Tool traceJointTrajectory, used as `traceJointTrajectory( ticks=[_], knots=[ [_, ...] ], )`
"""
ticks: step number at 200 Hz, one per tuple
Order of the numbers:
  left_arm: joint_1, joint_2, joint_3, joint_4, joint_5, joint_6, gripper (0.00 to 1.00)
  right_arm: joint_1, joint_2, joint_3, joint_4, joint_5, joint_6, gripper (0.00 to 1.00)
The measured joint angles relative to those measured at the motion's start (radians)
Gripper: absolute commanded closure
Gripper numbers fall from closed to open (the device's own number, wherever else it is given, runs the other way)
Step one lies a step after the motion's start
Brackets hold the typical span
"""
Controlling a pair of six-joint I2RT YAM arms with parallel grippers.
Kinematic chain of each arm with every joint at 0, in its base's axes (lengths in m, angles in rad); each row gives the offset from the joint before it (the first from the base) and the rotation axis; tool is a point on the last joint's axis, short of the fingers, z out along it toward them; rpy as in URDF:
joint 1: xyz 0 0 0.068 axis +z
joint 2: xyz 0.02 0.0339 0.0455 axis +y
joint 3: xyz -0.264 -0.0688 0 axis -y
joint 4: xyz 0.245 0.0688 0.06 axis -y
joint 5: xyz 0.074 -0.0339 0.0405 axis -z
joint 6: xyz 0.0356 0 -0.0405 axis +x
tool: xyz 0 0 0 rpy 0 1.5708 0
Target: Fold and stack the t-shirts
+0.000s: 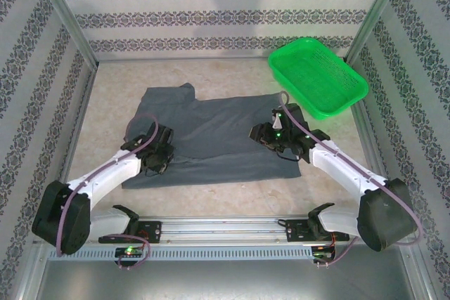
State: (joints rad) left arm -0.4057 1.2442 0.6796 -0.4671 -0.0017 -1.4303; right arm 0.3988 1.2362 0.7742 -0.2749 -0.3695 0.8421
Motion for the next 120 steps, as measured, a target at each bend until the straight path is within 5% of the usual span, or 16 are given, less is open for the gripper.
traceJointTrajectory(
  ticks=[120],
  knots=[
    [-0.013,0.33,0.323,0.035,0.056,0.353,1.0,-0.044,-0.024,-0.001,0.002,-0.022,0.027,0.6]
  ],
)
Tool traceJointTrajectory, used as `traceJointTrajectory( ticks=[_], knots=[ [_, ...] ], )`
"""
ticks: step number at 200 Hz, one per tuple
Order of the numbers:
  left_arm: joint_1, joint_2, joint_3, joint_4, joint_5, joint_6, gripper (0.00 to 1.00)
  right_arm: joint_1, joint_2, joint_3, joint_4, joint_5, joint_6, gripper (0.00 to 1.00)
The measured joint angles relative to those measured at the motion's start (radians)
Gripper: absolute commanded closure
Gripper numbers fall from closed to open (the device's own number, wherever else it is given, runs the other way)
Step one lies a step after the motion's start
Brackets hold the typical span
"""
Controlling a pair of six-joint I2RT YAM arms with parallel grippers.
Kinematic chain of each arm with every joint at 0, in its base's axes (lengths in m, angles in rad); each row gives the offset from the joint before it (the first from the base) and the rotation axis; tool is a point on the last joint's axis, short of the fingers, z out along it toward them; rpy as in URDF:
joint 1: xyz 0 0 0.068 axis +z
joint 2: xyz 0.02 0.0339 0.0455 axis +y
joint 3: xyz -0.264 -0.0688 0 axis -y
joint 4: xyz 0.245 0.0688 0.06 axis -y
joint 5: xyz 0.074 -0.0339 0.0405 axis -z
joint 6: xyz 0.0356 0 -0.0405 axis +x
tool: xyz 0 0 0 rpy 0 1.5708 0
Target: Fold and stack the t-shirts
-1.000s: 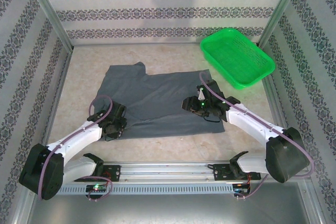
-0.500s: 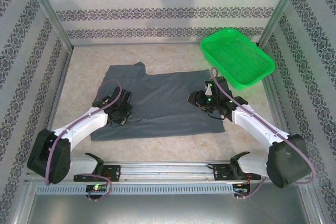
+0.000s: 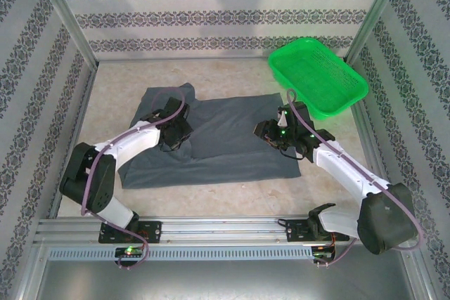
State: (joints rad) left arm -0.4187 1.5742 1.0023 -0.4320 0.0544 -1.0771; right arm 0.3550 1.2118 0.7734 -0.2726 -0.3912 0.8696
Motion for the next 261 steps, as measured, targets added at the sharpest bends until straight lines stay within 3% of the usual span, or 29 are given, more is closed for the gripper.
traceJointTrajectory(
  ticks=[78,106,118,155,201,261],
  knots=[
    [-0.02,0.102,0.035,0.019,0.032,0.109,1.0,-0.013,-0.004,-0.012,-0.007,-0.009,0.019,0.61],
    [-0.02,0.11,0.043,0.024,0.023,0.135,0.55,-0.013,0.007,-0.017,-0.008,-0.014,0.018,0.59],
    [-0.02,0.108,0.053,0.024,0.01,0.148,0.48,-0.013,0.013,-0.02,-0.014,-0.014,0.018,0.57],
    [0.027,0.014,0.003,0.035,0.0,0.123,0.54,-0.047,0.045,-0.053,-0.062,0.017,0.019,0.58],
    [0.242,-0.131,-0.227,0.048,0.051,0.041,0.64,-0.092,0.18,-0.082,-0.128,0.077,0.008,0.63],
    [0.444,-0.166,-0.385,0.149,0.16,-0.059,0.67,-0.001,0.3,-0.033,-0.216,0.129,-0.006,0.64]
  ],
)
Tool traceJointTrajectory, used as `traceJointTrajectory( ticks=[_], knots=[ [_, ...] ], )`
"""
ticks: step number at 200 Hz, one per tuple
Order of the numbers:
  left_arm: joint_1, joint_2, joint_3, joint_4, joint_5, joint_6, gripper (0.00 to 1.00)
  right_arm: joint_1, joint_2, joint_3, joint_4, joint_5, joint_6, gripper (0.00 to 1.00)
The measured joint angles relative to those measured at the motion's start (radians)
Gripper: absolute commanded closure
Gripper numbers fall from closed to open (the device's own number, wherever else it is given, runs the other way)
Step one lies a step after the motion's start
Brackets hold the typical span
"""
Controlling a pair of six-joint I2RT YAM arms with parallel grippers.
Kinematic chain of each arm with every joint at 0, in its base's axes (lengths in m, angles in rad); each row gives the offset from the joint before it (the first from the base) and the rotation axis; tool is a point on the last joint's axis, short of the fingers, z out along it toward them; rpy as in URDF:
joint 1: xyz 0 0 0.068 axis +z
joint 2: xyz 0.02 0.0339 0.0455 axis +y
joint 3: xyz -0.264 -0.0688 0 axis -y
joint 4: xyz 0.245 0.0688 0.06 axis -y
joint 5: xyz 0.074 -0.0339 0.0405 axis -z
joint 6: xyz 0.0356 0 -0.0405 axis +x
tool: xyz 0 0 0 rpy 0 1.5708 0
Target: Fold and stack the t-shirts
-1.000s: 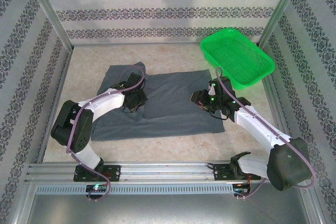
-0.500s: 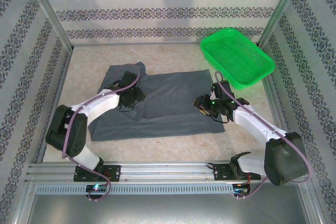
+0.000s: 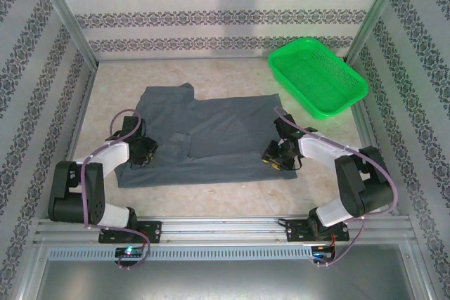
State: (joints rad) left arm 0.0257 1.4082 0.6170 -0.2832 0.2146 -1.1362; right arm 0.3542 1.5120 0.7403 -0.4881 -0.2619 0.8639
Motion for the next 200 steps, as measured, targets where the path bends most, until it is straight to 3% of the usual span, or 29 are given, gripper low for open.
traceJointTrajectory(
  ticks=[47,63,102,136,200],
  knots=[
    [0.187,-0.117,-0.088,-0.015,0.019,-0.023,0.64,0.122,0.016,0.01,0.014,-0.037,0.071,0.63],
    [0.206,-0.154,-0.091,-0.068,0.002,-0.02,0.58,0.151,0.008,0.01,0.012,-0.048,0.104,0.61],
    [0.212,-0.194,0.01,-0.205,-0.094,-0.009,0.54,0.18,-0.083,0.058,-0.054,0.008,0.116,0.55],
    [0.212,0.019,0.297,-0.169,-0.112,0.074,0.55,0.117,-0.041,0.261,-0.05,0.108,0.024,0.55],
    [0.254,0.425,0.571,0.063,-0.047,0.165,0.57,-0.013,0.346,0.656,0.003,0.317,-0.119,0.53]
  ],
)
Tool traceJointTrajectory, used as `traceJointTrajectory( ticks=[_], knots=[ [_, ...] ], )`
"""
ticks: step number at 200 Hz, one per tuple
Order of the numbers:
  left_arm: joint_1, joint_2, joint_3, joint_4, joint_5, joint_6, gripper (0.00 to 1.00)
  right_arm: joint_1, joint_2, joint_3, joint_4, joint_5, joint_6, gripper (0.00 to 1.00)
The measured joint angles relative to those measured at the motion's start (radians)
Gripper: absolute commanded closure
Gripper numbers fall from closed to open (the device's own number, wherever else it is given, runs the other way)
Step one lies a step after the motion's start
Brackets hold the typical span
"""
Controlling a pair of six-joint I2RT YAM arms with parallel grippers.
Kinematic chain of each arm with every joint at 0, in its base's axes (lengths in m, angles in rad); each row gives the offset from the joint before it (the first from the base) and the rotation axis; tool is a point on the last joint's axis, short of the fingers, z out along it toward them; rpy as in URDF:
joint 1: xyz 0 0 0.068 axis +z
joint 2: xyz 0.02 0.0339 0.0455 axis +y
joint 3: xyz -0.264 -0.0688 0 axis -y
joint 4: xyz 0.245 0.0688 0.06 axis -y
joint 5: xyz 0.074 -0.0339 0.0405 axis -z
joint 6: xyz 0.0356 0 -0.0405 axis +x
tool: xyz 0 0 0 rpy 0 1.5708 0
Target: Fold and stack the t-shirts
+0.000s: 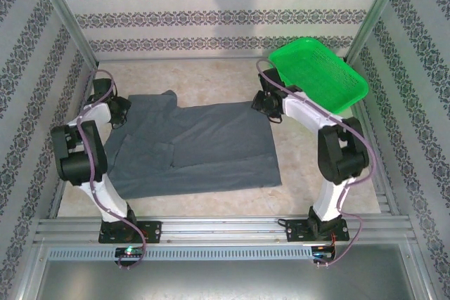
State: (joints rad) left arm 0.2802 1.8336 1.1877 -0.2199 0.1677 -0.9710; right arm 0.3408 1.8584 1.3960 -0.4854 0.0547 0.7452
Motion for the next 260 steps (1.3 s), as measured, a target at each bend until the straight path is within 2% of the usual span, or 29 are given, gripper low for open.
traceJointTrajectory(
  ticks=[43,87,139,151,200,238,260],
  knots=[
    [0.037,0.168,0.145,0.071,0.038,0.039,0.54,-0.039,0.184,0.158,-0.002,0.054,-0.02,0.52],
    [0.042,0.283,0.296,0.071,0.065,0.1,0.49,-0.058,0.345,0.304,-0.027,0.038,-0.019,0.53],
    [0.042,0.411,0.464,0.025,0.106,0.172,0.46,-0.058,0.436,0.417,-0.09,0.021,-0.016,0.55],
    [0.042,0.436,0.503,0.007,0.113,0.188,0.46,-0.06,0.451,0.446,-0.111,0.015,-0.016,0.59],
    [0.042,0.491,0.594,-0.06,0.128,0.235,0.45,-0.064,0.476,0.481,-0.164,-0.007,-0.029,0.86],
    [0.031,0.513,0.636,-0.1,0.135,0.279,0.46,-0.064,0.476,0.486,-0.178,-0.015,-0.048,0.88],
    [0.011,0.513,0.65,-0.144,0.097,0.313,0.47,-0.064,0.476,0.488,-0.178,-0.017,-0.06,0.91]
  ],
)
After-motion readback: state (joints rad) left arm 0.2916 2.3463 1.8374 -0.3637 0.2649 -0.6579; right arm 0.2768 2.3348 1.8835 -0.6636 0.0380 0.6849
